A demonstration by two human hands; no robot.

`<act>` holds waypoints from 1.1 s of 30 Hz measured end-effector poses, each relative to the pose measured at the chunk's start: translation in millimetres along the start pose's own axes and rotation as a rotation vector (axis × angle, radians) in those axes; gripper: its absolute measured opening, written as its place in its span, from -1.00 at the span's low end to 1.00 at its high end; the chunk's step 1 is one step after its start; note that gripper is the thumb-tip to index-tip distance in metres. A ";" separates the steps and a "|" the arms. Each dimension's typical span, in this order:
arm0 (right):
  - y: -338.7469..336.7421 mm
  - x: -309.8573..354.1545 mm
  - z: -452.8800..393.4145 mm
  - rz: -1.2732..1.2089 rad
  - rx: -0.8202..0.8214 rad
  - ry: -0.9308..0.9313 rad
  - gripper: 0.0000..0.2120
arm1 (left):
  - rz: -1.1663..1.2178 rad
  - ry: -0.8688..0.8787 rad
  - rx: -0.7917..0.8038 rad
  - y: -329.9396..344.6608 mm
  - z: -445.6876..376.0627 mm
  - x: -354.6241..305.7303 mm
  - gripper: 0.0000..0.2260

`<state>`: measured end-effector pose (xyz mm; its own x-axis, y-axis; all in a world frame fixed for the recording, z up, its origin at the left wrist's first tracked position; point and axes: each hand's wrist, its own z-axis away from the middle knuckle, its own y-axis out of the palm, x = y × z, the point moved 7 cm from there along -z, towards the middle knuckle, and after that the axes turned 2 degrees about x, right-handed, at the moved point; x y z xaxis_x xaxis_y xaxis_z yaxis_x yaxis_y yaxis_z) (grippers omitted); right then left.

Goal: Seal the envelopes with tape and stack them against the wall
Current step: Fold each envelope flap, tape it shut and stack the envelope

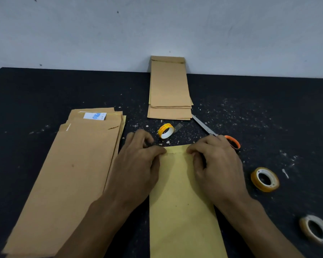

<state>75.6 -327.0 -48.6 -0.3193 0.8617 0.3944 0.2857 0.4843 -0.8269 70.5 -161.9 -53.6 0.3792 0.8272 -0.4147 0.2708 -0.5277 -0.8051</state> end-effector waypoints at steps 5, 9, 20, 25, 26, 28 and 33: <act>1.8 -0.9 0.3 0.044 0.019 0.017 -0.82 | 0.001 -0.006 0.025 2.0 -2.7 4.1 -0.80; 2.6 0.9 2.2 0.049 0.035 0.013 -0.82 | 0.159 -0.159 0.032 -5.8 -10.4 11.4 -0.88; 3.7 0.2 2.8 0.023 0.061 0.035 -0.78 | 0.294 -0.594 0.565 14.9 -78.5 -1.0 -0.74; 3.7 0.0 1.9 0.010 0.067 0.026 -0.78 | 0.260 -0.713 0.651 29.4 -89.8 0.9 -0.73; 3.7 0.0 1.9 0.007 0.065 0.023 -0.78 | 0.290 -0.750 0.646 31.4 -91.2 3.5 -0.71; 3.4 -0.3 1.7 -0.006 0.059 0.020 -0.79 | 0.342 -0.809 0.643 33.0 -93.4 4.5 -0.69; 1.8 0.8 2.0 -0.029 0.070 0.022 -0.80 | 0.385 -0.855 0.651 28.1 -97.5 2.9 -0.73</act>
<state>74.0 -325.7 -50.6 -0.3059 0.8510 0.4268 0.2125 0.4980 -0.8407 165.4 -193.2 -36.1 -0.4563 0.6242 -0.6342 -0.3376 -0.7809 -0.5256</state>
